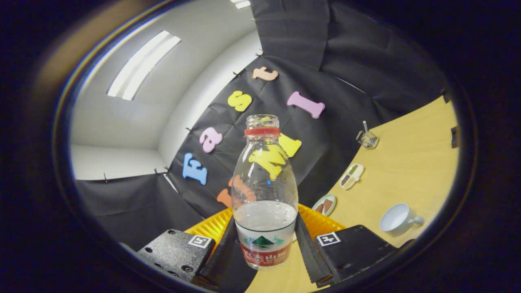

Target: Take the bottle from table, then pour the juice into the cup, finally place the bottle on the coaster

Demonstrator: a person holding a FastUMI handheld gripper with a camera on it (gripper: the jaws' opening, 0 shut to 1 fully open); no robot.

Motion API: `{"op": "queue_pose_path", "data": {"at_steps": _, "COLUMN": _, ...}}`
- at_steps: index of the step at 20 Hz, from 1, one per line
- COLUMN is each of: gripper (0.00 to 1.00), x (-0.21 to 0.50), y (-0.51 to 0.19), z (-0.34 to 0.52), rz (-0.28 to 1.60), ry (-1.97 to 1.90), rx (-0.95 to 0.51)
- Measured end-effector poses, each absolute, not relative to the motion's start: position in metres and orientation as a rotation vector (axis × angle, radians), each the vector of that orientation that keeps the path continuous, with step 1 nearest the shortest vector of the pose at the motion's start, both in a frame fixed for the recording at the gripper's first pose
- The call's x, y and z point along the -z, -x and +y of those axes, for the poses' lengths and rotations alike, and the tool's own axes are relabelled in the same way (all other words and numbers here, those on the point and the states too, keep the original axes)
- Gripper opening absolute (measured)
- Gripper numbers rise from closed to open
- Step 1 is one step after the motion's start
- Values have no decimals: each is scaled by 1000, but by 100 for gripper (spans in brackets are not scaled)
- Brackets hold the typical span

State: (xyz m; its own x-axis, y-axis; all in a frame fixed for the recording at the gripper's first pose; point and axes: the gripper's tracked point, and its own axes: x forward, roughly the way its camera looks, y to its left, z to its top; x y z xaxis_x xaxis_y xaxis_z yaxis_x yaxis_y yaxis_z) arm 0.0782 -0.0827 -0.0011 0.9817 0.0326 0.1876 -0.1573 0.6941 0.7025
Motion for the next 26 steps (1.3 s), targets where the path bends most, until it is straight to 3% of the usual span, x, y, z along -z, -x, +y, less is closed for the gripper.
{"op": "queue_pose_path", "data": {"at_steps": 12, "gripper": 79, "x": -17, "y": -94, "z": -37, "rz": -163, "ry": -206, "rx": -71}}
{"op": "queue_pose_path", "data": {"at_steps": 26, "gripper": 80, "x": 39, "y": -146, "z": -21, "rz": -140, "ry": -29, "rx": -62}}
